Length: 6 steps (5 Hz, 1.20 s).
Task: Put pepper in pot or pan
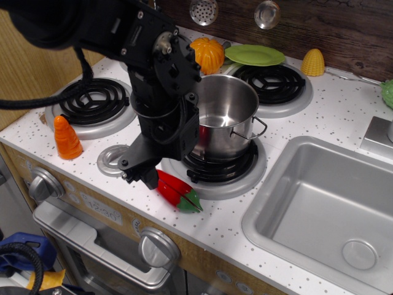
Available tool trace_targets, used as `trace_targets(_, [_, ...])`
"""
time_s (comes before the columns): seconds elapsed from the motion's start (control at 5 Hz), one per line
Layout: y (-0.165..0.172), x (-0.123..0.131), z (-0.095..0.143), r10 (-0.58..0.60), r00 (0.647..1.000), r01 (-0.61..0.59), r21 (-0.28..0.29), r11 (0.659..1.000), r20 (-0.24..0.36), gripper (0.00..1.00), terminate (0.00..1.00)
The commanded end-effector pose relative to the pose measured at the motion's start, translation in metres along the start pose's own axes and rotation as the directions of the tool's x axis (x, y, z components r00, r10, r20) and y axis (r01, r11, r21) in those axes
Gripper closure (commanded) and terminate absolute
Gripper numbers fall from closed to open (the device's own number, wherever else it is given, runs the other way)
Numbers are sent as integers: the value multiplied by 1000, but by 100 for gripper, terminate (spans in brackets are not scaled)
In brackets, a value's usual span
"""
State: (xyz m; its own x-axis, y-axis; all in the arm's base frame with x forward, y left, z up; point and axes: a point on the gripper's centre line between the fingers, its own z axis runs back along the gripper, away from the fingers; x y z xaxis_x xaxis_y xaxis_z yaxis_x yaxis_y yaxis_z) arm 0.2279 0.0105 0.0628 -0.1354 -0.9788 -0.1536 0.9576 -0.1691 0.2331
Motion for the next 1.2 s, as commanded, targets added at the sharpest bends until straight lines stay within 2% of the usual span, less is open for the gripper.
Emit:
trace_targets(0.0, [0, 0, 0, 0, 1000, 0, 0, 1000, 0, 0, 0])
trace_targets(0.6, [-9, -9, -39, -2, 999, 0, 69, 998, 36, 0, 0])
trace_targets(1.0, [-7, -2, -59, 12, 998, -20, 123, 992, 65, 0, 0])
